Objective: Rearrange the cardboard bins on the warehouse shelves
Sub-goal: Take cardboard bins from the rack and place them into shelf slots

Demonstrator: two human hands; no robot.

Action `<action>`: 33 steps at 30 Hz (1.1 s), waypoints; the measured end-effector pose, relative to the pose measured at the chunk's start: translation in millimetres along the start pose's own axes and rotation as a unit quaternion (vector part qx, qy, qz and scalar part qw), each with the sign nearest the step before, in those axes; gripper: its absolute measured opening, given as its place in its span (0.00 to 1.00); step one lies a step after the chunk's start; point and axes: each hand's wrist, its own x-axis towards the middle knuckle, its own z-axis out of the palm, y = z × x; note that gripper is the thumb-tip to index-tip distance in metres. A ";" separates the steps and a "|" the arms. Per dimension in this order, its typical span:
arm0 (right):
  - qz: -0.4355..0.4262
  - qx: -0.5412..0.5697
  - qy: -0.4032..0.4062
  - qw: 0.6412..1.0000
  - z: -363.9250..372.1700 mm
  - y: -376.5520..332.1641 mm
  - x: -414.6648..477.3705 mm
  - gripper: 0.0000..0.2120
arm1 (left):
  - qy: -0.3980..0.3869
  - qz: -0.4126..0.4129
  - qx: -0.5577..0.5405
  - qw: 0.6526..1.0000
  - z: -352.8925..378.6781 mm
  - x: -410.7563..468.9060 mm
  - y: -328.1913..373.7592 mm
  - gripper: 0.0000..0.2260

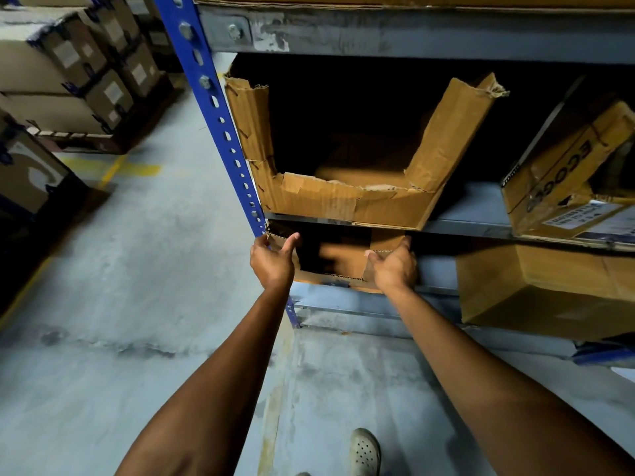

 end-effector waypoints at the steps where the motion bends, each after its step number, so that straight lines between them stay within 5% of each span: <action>1: 0.001 0.003 0.001 1.000 0.4 -0.2 1.0 0.40 | -0.001 -0.001 -0.002 1.000 0.7 -0.1 1.0 0.31; 13: 0.000 0.014 0.011 1.000 5.4 -6.5 14.1 0.28 | -0.011 0.016 -0.002 1.000 5.6 11.7 5.7 0.28; 23: 0.004 0.017 0.013 1.000 6.1 -0.9 18.1 0.28 | -0.034 0.027 0.031 0.999 9.2 12.8 9.6 0.27; 29: 0.003 0.038 -0.023 0.999 -11.6 -2.1 12.1 0.36 | -0.063 0.021 0.068 0.995 -7.2 7.2 21.3 0.31; 33: -0.005 0.051 -0.037 0.998 -31.8 6.1 -8.5 0.51 | -0.088 0.052 0.091 0.991 -31.1 -10.5 23.2 0.34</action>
